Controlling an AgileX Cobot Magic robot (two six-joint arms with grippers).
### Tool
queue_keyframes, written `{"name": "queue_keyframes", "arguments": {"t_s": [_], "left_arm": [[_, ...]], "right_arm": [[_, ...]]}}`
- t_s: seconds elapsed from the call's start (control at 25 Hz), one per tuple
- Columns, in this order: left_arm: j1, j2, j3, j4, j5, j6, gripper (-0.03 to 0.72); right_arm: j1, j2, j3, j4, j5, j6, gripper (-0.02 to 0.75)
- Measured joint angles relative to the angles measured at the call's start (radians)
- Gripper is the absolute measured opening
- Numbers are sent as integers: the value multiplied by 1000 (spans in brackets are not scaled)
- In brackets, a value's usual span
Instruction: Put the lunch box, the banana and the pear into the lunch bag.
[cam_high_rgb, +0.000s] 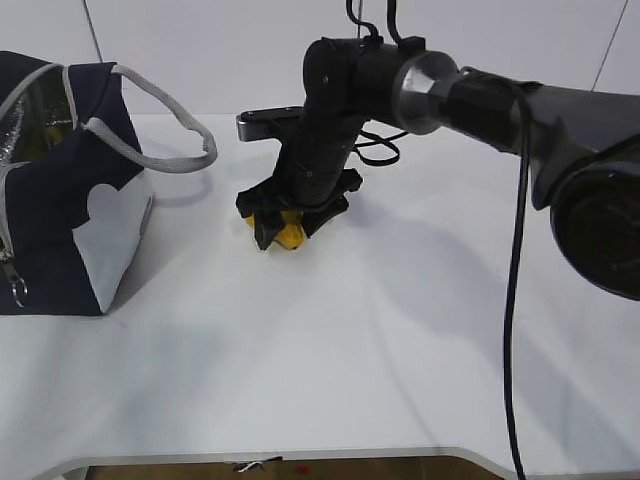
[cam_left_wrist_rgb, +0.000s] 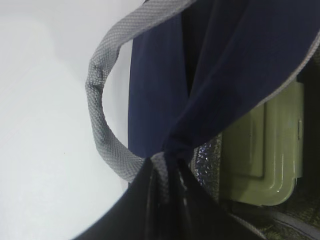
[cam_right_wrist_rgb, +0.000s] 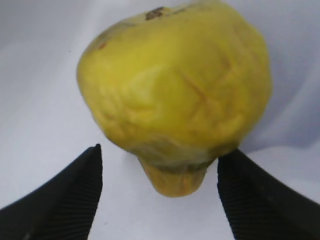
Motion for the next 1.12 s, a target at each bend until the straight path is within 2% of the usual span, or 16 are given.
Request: {"name": "queue_keyframes", "arguments": {"t_s": [0.16, 0.48, 0.96, 1.12], "left_arm": [[0, 0, 0, 0, 2, 0, 25], [0, 0, 0, 0, 2, 0, 25], [0, 0, 0, -5, 4, 0, 25], [0, 0, 0, -5, 5, 0, 25]], "right_arm": [[0, 0, 0, -17, -11, 0, 566], [0, 0, 0, -34, -14, 1, 477], [0, 16, 0, -34, -18, -1, 465], [0, 16, 0, -34, -18, -1, 410]]}}
